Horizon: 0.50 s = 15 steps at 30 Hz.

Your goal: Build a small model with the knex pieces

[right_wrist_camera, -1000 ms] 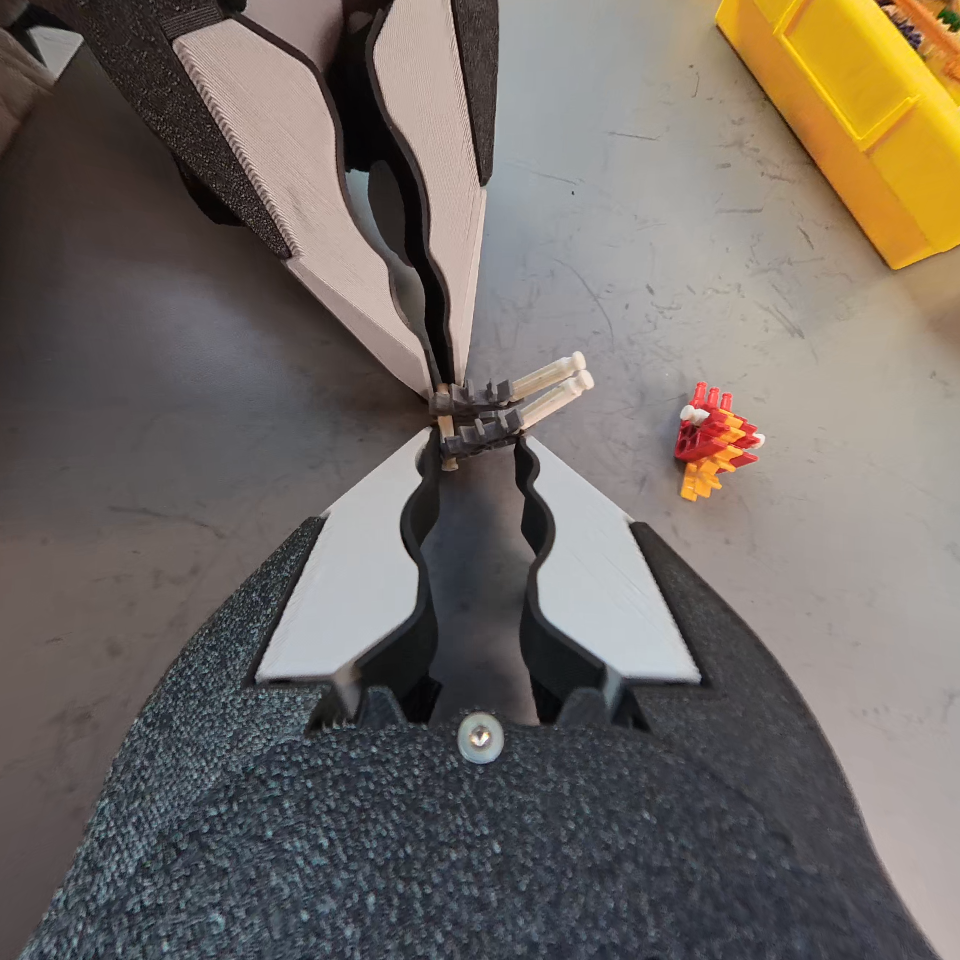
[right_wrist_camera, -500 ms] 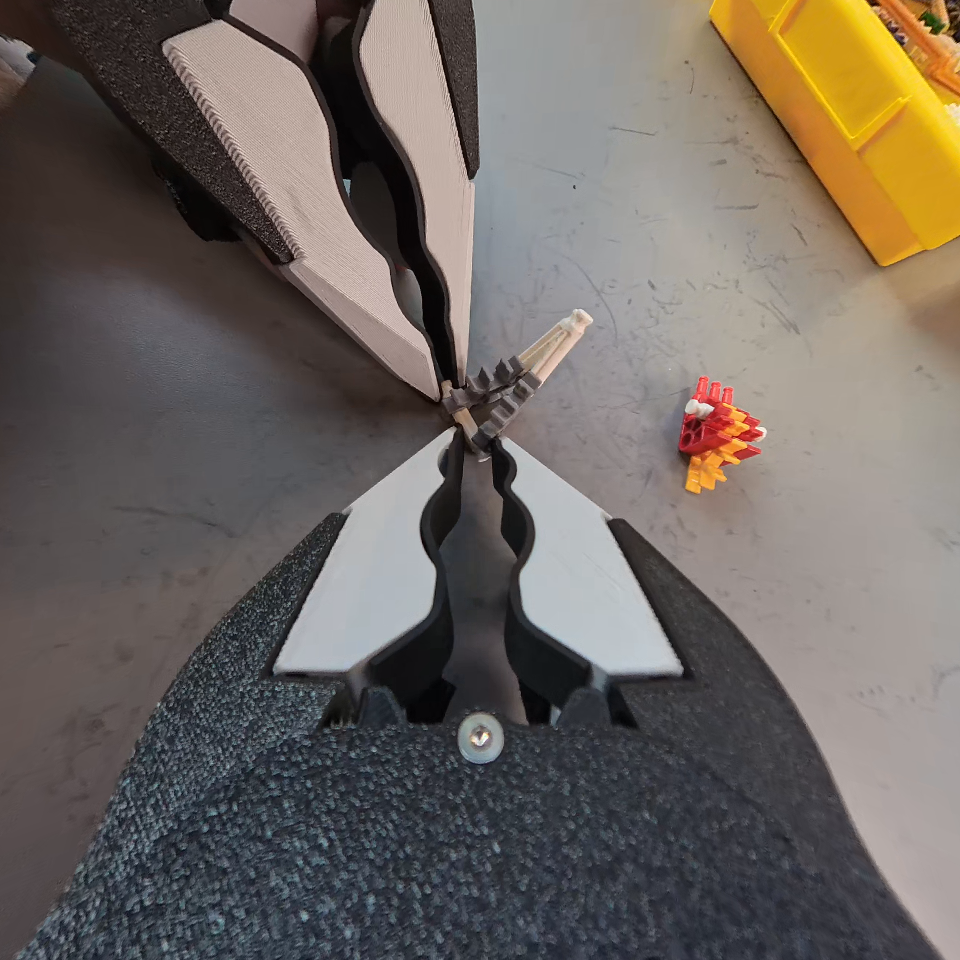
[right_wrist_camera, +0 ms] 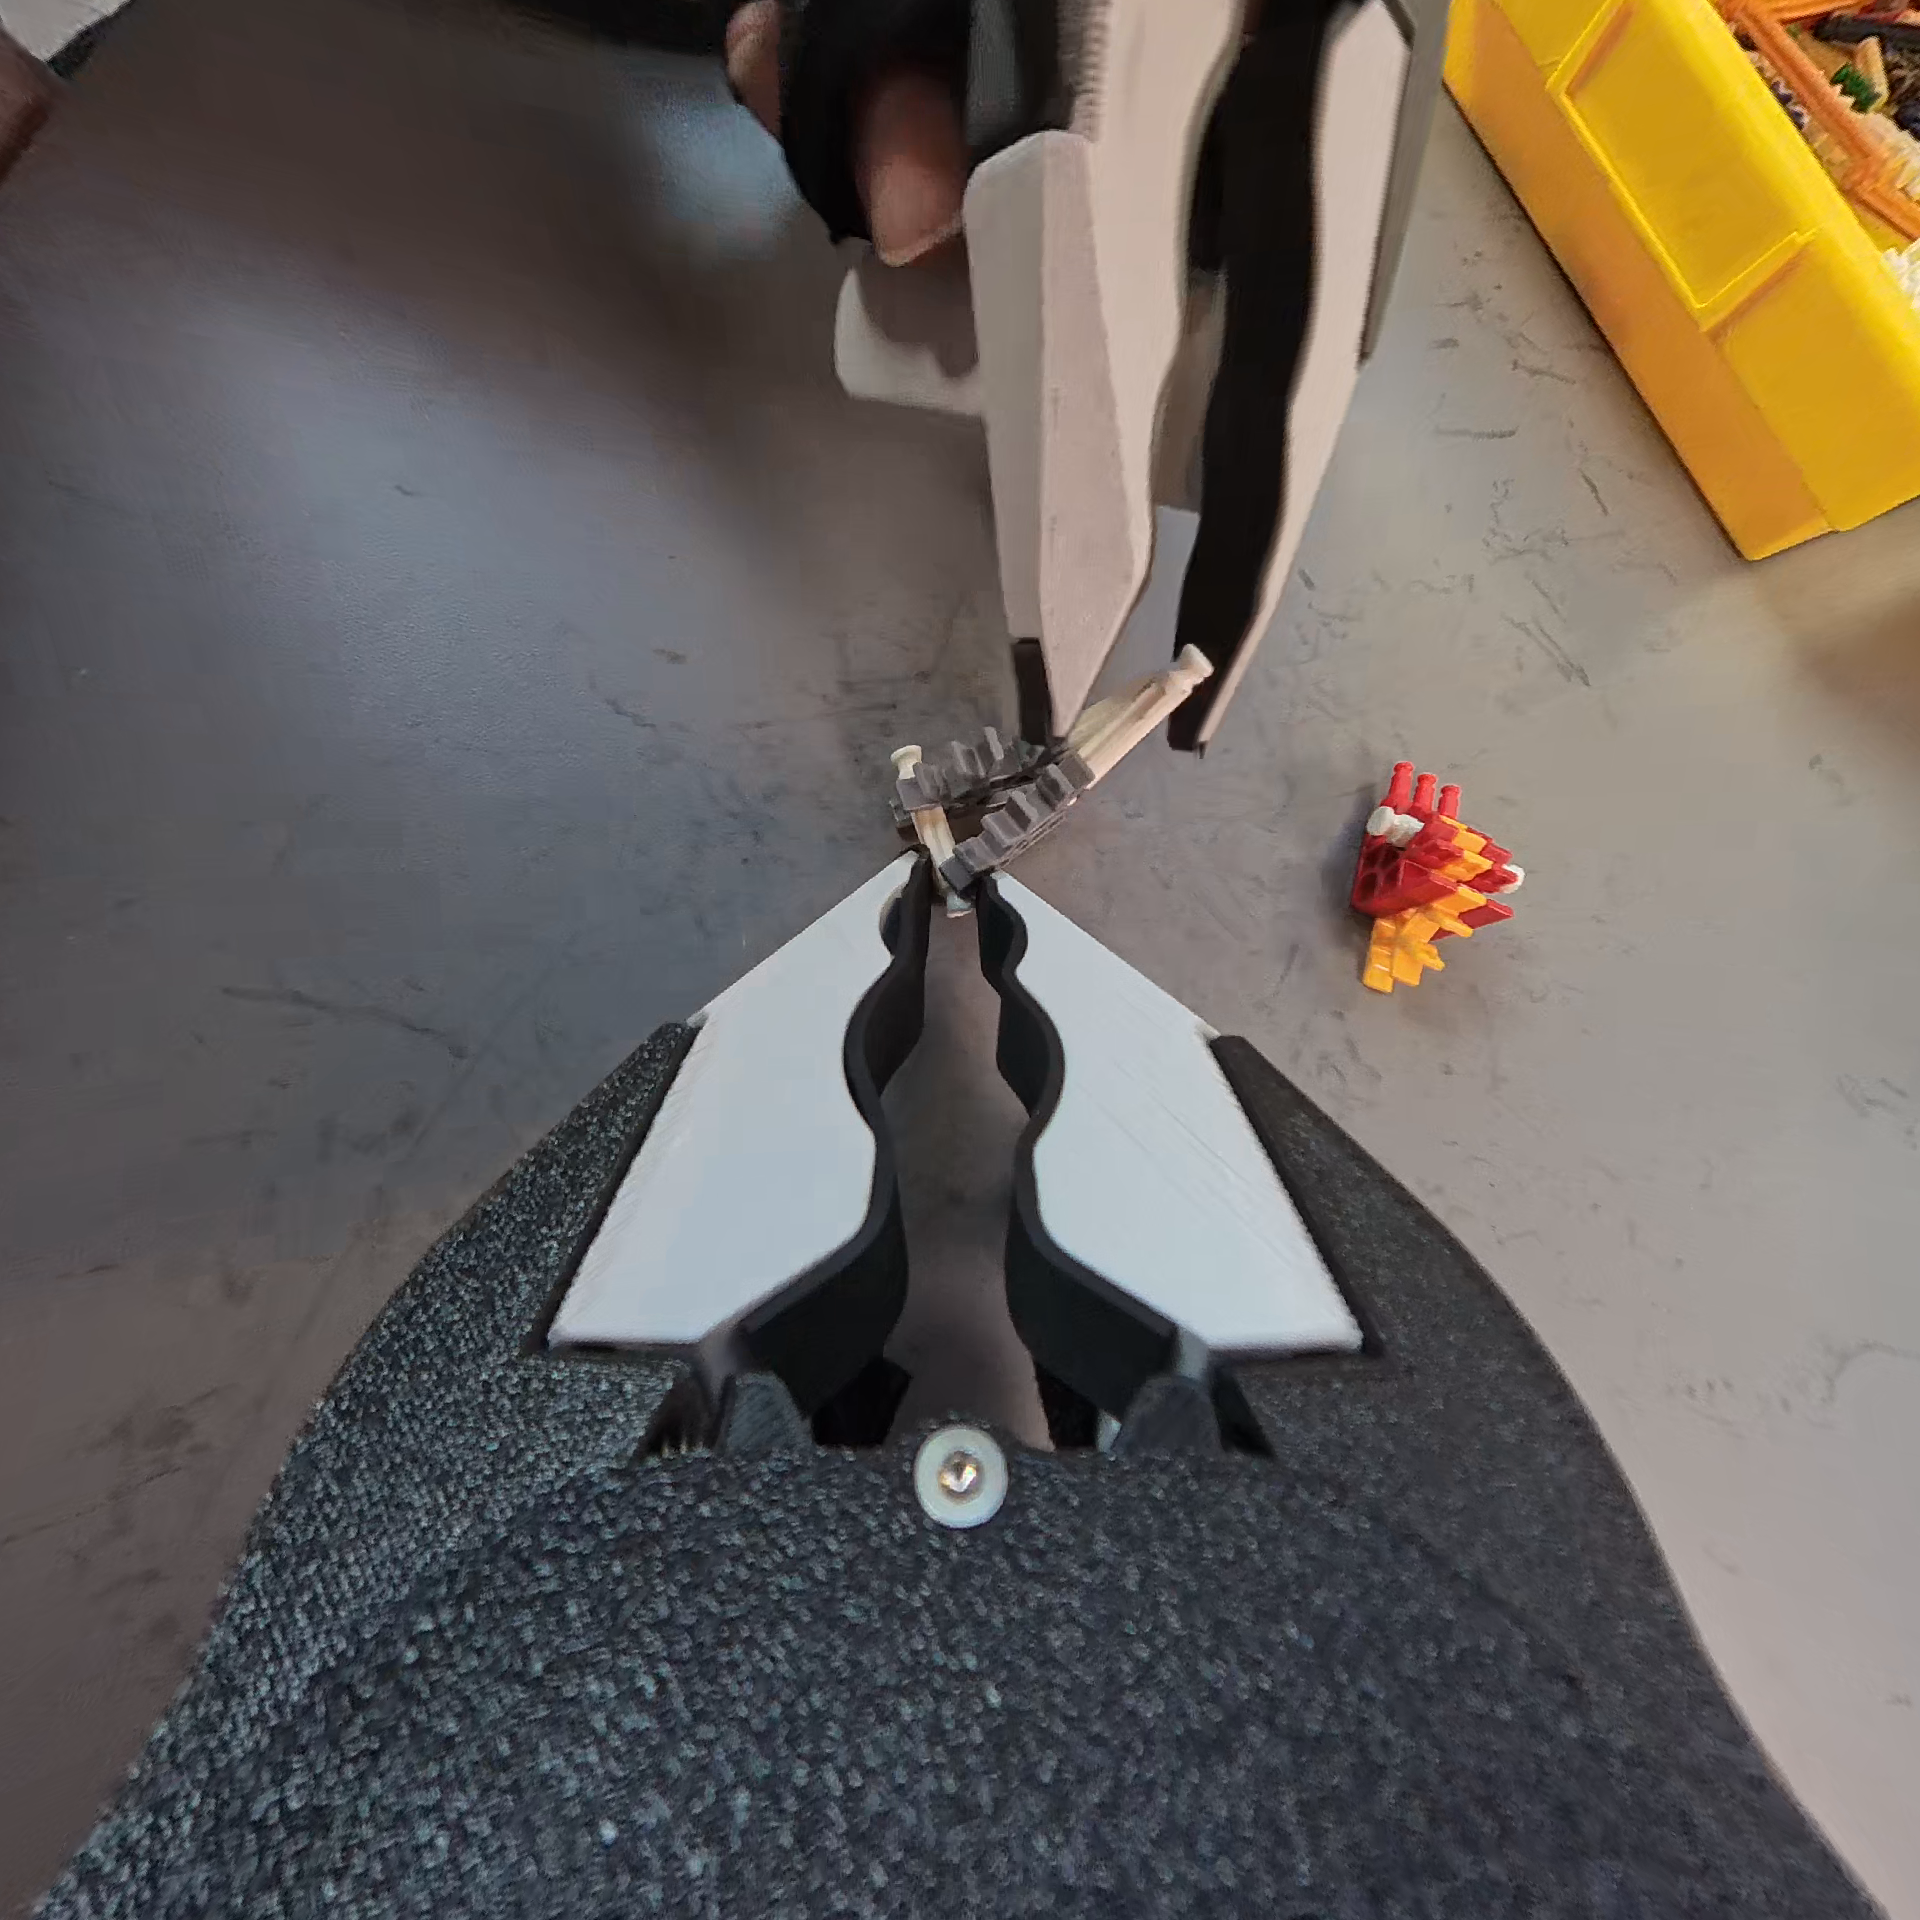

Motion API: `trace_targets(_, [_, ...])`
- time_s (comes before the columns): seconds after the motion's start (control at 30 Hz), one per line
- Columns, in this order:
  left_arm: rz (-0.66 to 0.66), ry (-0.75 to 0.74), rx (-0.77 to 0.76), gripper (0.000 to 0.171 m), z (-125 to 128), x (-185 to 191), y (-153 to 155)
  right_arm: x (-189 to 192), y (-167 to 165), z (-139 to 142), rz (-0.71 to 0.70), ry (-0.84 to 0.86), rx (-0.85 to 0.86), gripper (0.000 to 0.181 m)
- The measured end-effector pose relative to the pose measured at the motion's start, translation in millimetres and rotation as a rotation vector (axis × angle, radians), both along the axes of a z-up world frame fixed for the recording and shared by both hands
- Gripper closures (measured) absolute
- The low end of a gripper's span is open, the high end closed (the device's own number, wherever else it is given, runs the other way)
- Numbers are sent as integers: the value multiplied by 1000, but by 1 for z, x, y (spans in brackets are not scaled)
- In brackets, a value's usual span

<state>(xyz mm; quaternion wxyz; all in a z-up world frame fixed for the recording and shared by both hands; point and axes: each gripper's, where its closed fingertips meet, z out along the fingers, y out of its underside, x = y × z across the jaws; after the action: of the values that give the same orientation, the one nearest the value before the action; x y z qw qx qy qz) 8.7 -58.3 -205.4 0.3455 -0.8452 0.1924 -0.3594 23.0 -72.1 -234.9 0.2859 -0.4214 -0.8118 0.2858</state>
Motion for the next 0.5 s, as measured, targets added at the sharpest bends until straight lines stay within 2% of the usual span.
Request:
trace_targets(0.1, [-167, 69, -40, 148, -1, 3, 3, 1, 0, 0, 13, 5, 10, 176])
trace_targets(0.17, [-264, 202, -72, 158, -6, 1, 2, 1, 0, 0, 27, 12, 21, 176])
trace_targets(0.27, [-435, 343, -142, 164, -8, 1, -4, 1, -1, 0, 47, 17, 28, 176])
trace_targets(0.4, [-661, 457, -198, 168, -9, 1, -10, 2, -2, 0, 72, 23, 35, 176])
trace_targets(0.5, [-752, 481, -255, 167, -10, 2, -11, 3, -2, 0, 81, 24, 38, 176])
